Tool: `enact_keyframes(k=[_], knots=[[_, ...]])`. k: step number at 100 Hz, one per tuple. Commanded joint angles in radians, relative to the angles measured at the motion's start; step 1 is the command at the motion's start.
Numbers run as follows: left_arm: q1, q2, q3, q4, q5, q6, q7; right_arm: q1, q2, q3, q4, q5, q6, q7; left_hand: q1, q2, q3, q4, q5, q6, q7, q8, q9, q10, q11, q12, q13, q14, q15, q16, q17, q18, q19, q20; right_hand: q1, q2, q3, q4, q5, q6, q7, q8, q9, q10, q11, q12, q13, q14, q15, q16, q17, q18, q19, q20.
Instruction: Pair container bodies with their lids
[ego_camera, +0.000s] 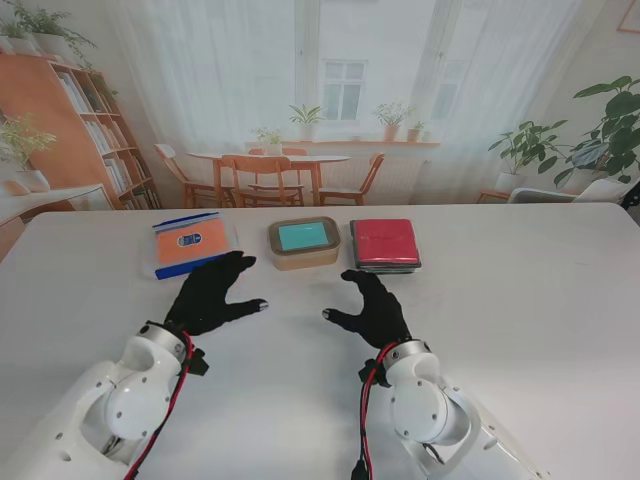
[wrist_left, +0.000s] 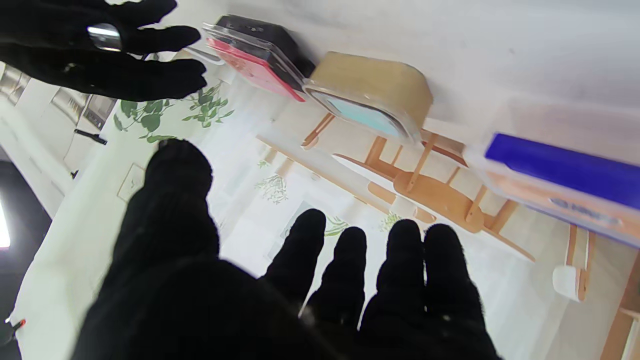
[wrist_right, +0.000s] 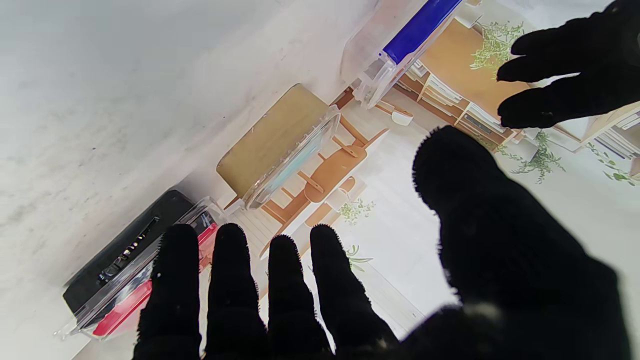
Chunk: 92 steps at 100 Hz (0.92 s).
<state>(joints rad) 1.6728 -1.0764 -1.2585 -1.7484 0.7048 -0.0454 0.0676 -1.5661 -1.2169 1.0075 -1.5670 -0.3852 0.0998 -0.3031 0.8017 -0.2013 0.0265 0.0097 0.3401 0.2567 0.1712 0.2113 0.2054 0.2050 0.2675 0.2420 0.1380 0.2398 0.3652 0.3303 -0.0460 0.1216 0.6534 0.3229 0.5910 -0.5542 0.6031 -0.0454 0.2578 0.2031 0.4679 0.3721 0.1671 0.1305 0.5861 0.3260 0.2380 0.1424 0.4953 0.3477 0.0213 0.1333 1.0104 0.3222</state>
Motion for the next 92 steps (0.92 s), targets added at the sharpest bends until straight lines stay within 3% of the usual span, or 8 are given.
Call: enact_keyframes(k=[1, 41, 92], knots=[[0.028, -0.027, 0.031, 0.005, 0.001, 0.002, -0.001, -0.029, 0.011, 0.008, -0.013, -0.003, -0.008, 0.009, 0.006, 0.021, -0.021, 0.022, 0.009, -0.011, -0.017, -0.020, -0.008, 0.008, -0.003, -0.010, -0.043, -0.020, -0.030, -0.010, -0.003, -0.040, -0.036, -0.014, 0.010, -0.001, -0.023, 0.030, 0.019, -0.002, -0.014, -0.021, 0.014, -0.002, 0.013, -0.015, 0.000, -0.032, -0.008, -0.013, -0.013, -0.048, -0.013, -0.016], [0.039, -0.042, 0.134, 0.025, -0.048, 0.041, 0.057, -0.130, 0.022, 0.049, -0.069, -0.040, -0.034, -0.007, 0.010, 0.034, -0.022, 0.028, 0.012, -0.007, -0.020, -0.020, -0.011, 0.004, -0.005, -0.011, -0.044, -0.026, -0.051, -0.012, 0.002, -0.049, -0.073, -0.030, 0.024, 0.007, -0.027, 0.032, 0.037, -0.014, -0.037, -0.033, 0.023, -0.014, 0.005, -0.030, -0.010, -0.051, -0.028, -0.023, -0.044, -0.017, -0.037, -0.038], [0.012, -0.045, 0.173, 0.070, -0.081, 0.070, 0.047, -0.133, 0.017, 0.048, -0.049, -0.025, -0.029, -0.018, 0.021, 0.033, -0.022, 0.031, 0.009, -0.003, -0.015, -0.016, -0.011, 0.004, -0.006, -0.011, -0.044, -0.027, -0.059, -0.009, 0.006, -0.061, -0.088, -0.034, 0.016, 0.010, -0.028, 0.032, 0.043, -0.026, -0.048, -0.028, 0.027, -0.027, -0.005, -0.036, -0.026, -0.065, -0.048, -0.027, -0.064, -0.021, -0.065, -0.045]])
